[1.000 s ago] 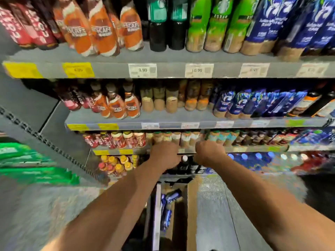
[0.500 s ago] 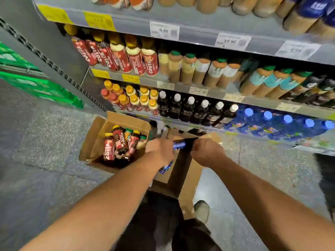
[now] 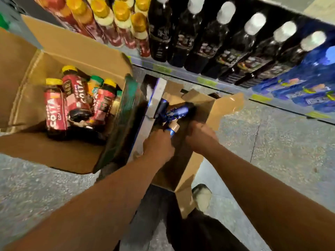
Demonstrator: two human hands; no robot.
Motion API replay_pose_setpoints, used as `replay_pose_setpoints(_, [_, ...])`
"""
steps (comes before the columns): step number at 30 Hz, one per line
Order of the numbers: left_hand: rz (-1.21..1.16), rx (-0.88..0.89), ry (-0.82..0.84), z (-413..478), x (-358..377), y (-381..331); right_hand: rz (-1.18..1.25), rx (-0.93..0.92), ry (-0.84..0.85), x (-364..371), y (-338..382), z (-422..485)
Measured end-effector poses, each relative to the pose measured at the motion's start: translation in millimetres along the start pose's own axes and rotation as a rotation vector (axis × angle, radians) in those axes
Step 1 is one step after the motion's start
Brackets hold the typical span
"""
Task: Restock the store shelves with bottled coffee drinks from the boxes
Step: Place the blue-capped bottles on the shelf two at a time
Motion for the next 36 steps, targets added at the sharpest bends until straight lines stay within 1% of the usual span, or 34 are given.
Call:
replay_pose_setpoints(5, [-0.015,-0.076,0.021,70,62,26,0.019,-0.043,-0.032,54,-14,96])
replay_pose_setpoints(8, [-0.023,-0.136,0.081,103,98,41,-0.054,-0.107,0.014,81,-22,136])
replay_pose_setpoints(11, [-0.015,-0.168,0.157,128,128,52,-0.248,-0.194,0.068,104,-29,168])
replay_pose_setpoints(13, [-0.031,-0.158,0.195,140,145,55,-0.426,-0.254,0.038,114,-28,184])
replay_pose_setpoints(15, [-0.066,-0.143,0.235,147,160,55,-0.556,-0.309,-0.029,116,-21,196])
replay_pose_setpoints(17, [-0.099,-0.121,0.262,151,170,52,-0.62,-0.348,-0.087,116,-15,202])
replay_pose_setpoints(20, [-0.121,-0.088,0.272,157,179,47,-0.63,-0.337,-0.101,117,-16,208])
replay_pose_setpoints(23, [-0.115,-0.076,0.28,163,183,42,-0.681,-0.295,-0.103,119,-19,212])
replay_pose_setpoints(27, [-0.18,-0.141,0.234,151,172,45,-0.696,-0.263,-0.078,113,-18,199])
replay_pose_setpoints(31, [-0.263,-0.211,0.181,105,132,46,-0.601,-0.241,-0.112,82,-11,149])
replay_pose_setpoints(36, [-0.308,-0.276,0.132,30,63,32,-0.429,-0.154,-0.115,16,8,68])
Point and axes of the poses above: each hand's wrist, its own z-axis towards the middle knuckle, its own x-axis out of the palm, y = z × x, the point moved 7 cm from there along z, towards the middle knuckle, and after that the axes turned 2 degrees about -x, right-handed, at the moved point
